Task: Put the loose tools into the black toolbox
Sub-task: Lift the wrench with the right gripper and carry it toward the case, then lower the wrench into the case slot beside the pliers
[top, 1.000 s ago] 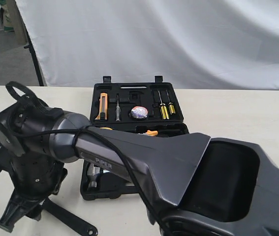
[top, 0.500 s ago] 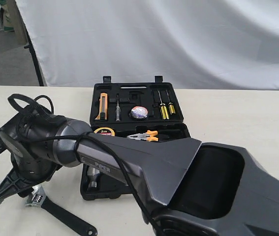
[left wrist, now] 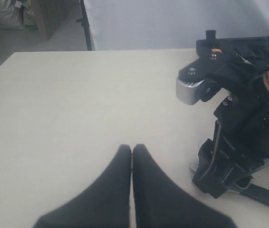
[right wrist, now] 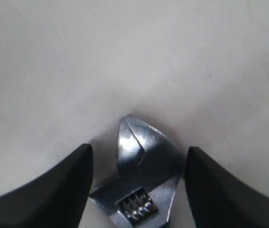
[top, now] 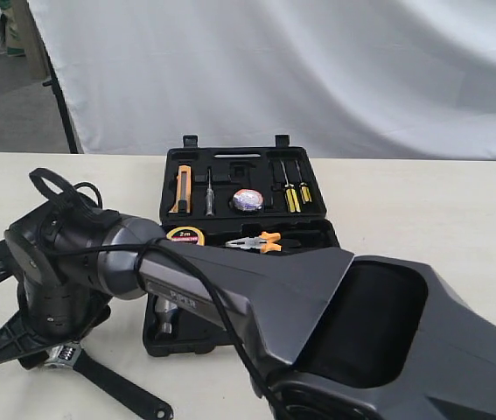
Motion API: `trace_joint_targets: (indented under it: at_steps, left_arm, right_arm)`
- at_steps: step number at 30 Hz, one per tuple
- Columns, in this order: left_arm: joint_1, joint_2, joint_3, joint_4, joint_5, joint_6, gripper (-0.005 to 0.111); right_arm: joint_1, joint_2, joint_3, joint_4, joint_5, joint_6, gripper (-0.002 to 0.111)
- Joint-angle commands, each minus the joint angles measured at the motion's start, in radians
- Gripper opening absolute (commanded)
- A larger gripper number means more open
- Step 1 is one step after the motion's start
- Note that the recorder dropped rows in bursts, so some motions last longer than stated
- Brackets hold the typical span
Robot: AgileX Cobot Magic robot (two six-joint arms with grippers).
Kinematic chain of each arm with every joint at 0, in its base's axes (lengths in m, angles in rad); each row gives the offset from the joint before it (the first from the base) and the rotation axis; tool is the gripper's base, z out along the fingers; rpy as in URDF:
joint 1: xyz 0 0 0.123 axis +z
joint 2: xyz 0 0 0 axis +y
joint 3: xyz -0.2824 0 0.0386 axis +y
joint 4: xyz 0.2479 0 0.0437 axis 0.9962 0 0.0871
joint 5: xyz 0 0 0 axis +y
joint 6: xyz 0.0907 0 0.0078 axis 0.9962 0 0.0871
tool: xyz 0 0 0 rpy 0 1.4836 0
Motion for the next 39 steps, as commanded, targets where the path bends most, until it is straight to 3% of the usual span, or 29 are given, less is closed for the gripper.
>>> trace_joint_targets:
  at_steps: [1,2,5,6,10,28,39]
  left_arm:
    - [0.025,-0.003,-0.003,0.004,-0.007,-0.005,0.001]
    - [0.025,-0.003,-0.003,0.004,-0.007,-0.005,0.001]
    - [0.025,-0.003,-0.003,0.004,-0.007,-0.005,0.001]
    - [0.025,-0.003,-0.003,0.004,-0.007,-0.005,0.001]
    - [0.025,-0.003,-0.003,0.004,-0.007,-0.005,0.001]
    - [0.025,-0.003,-0.003,0.004,-0.007,-0.005,0.001]
    - [0.025,-0.003,-0.003,0.004,-0.007,-0.005,0.001]
  right_arm:
    - [-0.001,0.029,0.000,0.008,0.078,-0.063,0.055]
    - [-0.001,0.042,0.000,0.008,0.103,-0.073,0.048]
    - [-0.001,0.046,0.000,0.008,0.144,-0.084,0.005]
    - [-0.001,0.039,0.000,0.008,0.157,-0.083,0.000]
    - [-0.005,-0.019,-0.002,0.008,0.258,-0.090,-0.001]
    - [-0.111,-0.206,0.070,0.001,0.262,-0.086,-0.001]
    - [-0.314,-0.256,0.169,-0.001,0.262,-0.098,-0.001]
